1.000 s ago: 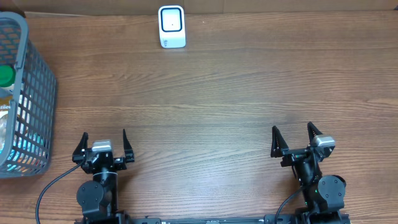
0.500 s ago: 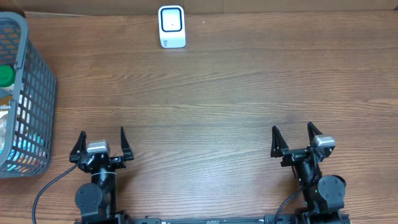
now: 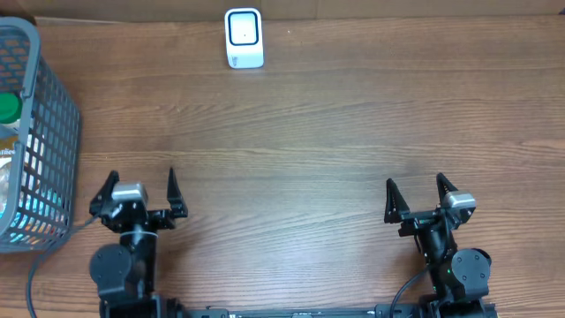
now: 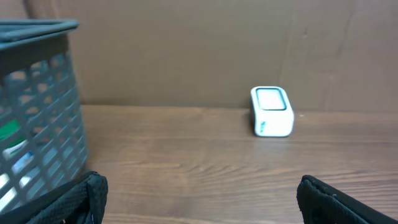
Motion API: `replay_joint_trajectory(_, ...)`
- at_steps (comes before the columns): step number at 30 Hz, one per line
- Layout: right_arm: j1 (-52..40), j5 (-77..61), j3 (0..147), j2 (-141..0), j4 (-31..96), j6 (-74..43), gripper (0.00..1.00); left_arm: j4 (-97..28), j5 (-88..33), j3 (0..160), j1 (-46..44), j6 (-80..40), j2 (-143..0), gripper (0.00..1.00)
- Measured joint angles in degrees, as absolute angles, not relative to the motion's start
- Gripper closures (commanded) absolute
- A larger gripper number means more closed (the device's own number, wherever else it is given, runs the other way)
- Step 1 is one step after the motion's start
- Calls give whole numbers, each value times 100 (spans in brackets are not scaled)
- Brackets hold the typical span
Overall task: Scan the item barcode
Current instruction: 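Move the left gripper left and down into the grey basket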
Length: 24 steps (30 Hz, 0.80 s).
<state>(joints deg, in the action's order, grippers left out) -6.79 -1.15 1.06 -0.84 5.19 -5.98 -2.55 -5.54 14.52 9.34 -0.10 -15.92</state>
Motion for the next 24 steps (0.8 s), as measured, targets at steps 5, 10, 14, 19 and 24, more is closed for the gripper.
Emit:
replay_joint_trajectory(5, -679, -113, 106, -73, 515, -596, 0, -838, -1199, 2832, 934, -73, -3041, 0)
replay_joint_trajectory(10, -679, -119, 106, -73, 513, -600, 0, -2191, -1660, 4488, 934, -167, -4324, 0)
replay_joint_trajectory(14, -679, -119, 106, -73, 519, -598, 0, -3319, -1804, 5959, 934, -250, -5387, 0)
replay_joint_trajectory(19, -679, -121, 106, -73, 515, -600, 0, -4609, -1887, 7109, 934, -290, -6226, 0)
replay_joint_trajectory(24, -679, -121, 106, -73, 515, -598, 0, -5732, -1927, 7216, 934, -292, -6803, 0)
